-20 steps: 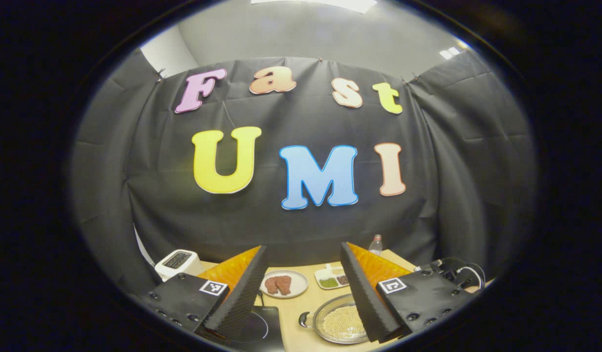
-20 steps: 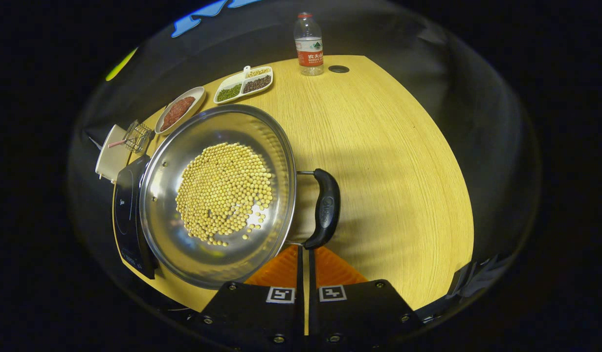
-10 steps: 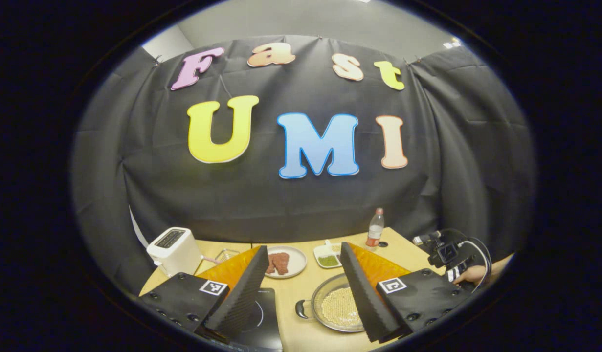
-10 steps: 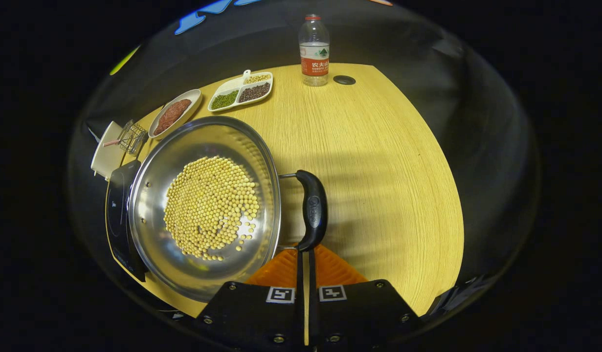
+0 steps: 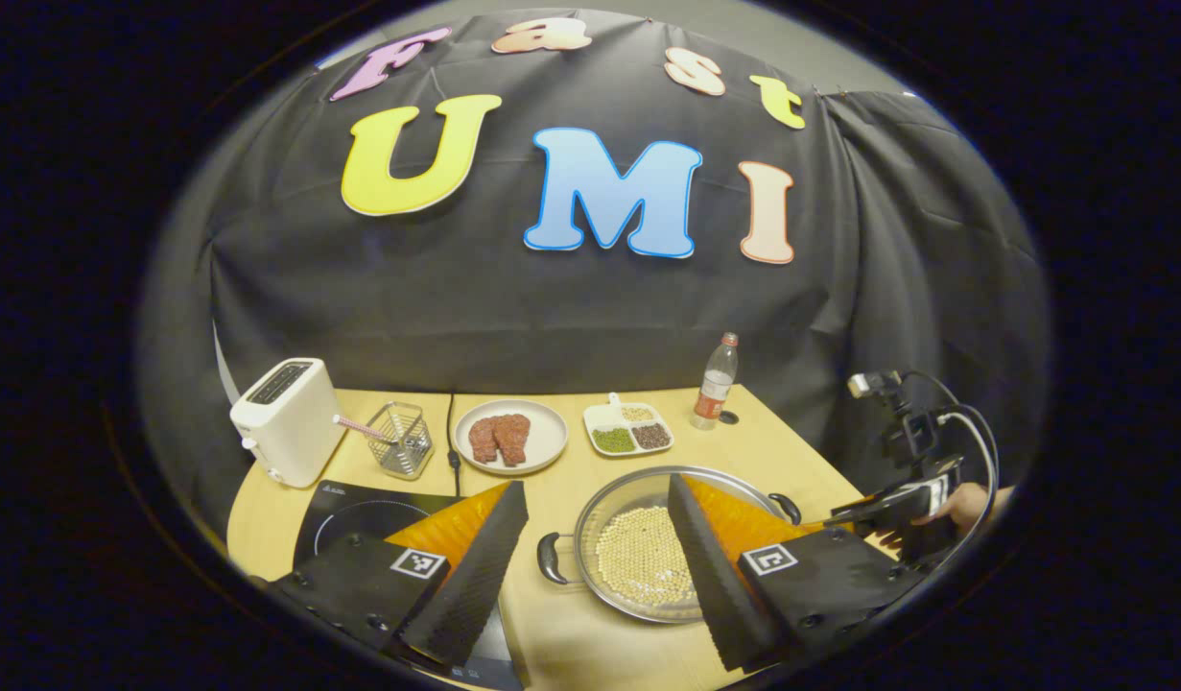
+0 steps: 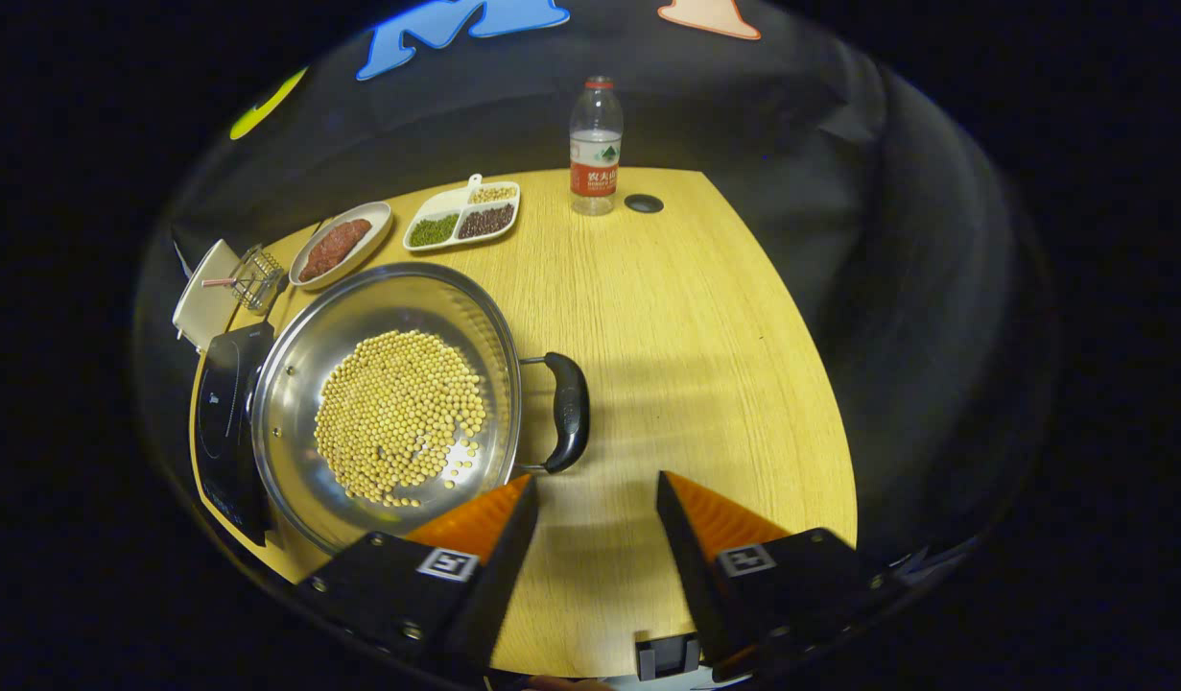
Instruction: First push the handle of the pot to place it horizontally, then grasp the pot with both hands and set it on the induction cooktop.
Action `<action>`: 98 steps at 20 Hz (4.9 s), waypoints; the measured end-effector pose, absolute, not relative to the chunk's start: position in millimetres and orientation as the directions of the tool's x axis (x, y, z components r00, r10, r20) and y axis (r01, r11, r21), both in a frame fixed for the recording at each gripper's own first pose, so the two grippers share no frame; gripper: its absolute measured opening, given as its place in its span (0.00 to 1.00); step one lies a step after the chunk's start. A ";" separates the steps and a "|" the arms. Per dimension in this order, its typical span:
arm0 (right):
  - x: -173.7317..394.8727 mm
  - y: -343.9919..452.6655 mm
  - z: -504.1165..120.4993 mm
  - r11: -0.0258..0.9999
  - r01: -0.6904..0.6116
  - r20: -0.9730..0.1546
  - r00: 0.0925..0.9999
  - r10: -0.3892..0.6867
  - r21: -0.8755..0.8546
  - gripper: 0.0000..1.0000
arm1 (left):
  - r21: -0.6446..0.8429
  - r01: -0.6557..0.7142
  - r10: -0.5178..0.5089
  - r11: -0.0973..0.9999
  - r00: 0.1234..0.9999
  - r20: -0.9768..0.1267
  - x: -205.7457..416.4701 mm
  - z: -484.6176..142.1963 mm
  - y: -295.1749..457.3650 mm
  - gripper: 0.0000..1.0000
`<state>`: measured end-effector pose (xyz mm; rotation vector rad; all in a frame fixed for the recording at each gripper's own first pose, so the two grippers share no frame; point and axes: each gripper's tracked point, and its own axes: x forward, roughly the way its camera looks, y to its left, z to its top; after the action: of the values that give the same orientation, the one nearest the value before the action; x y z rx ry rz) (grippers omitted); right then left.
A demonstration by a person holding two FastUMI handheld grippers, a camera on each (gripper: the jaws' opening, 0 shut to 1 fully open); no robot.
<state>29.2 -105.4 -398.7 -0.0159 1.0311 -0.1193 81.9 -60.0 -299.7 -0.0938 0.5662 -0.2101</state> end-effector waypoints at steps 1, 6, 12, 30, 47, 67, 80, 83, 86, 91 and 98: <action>32.7 -105.1 -390.7 0.994 0.092 -0.833 0.545 -0.094 -0.052 0.98 | -0.146 0.180 -0.230 0.973 0.814 -0.534 82.5 -309.2 -61.5 0.94; 39.9 -98.3 -377.5 0.994 0.107 -0.777 0.627 -0.051 0.022 0.98 | -0.165 0.184 -0.247 0.969 0.763 -0.598 87.2 -358.0 -66.5 0.98; 55.3 -89.3 -390.6 0.996 0.088 -0.777 0.629 -0.028 0.035 0.98 | -0.140 0.159 -0.211 0.977 0.694 -0.688 97.5 -424.7 -60.9 0.94; 81.5 -79.0 -462.5 0.997 0.074 -0.846 0.533 -0.028 0.013 0.98 | -0.089 0.175 -0.172 0.981 0.545 -0.820 111.8 -532.6 -59.3 0.78; 82.7 -69.4 -469.0 0.987 0.116 -0.865 0.500 0.039 0.112 0.56 | -0.162 0.132 -0.206 0.978 0.494 -0.845 113.7 -533.0 -55.4 0.65; 56.5 14.4 -399.1 0.982 0.100 -0.837 0.541 0.083 0.163 0.56 | -0.151 0.123 -0.195 0.981 0.600 -0.776 122.4 -514.0 -50.4 0.62; 54.1 114.6 -387.3 0.985 0.085 -0.838 0.539 0.081 0.150 0.56 | -0.159 0.096 -0.184 0.983 0.614 -0.767 119.7 -523.0 -54.2 0.67; 53.3 138.0 -391.2 0.985 0.082 -0.842 0.532 0.086 0.152 0.55 | -0.154 0.090 -0.177 0.984 0.617 -0.767 120.1 -522.0 -53.9 0.64; 54.7 161.6 -393.6 0.986 0.073 -0.848 0.522 0.092 0.152 0.56 | -0.149 0.071 -0.160 0.986 0.620 -0.768 119.7 -520.6 -53.3 0.64; 61.6 201.6 -395.6 0.989 0.036 -0.848 0.520 0.102 0.141 0.56 | -0.147 0.029 -0.133 0.989 0.623 -0.771 114.6 -523.2 -52.5 0.64; 72.4 239.6 -401.1 0.991 0.009 -0.843 0.526 0.111 0.136 0.56 | -0.131 0.007 -0.108 0.991 0.614 -0.782 111.7 -525.3 -51.9 0.61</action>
<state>72.4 239.6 -401.1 0.1286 1.0161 0.0609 111.7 -51.9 -525.3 -0.1192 0.9079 -0.0669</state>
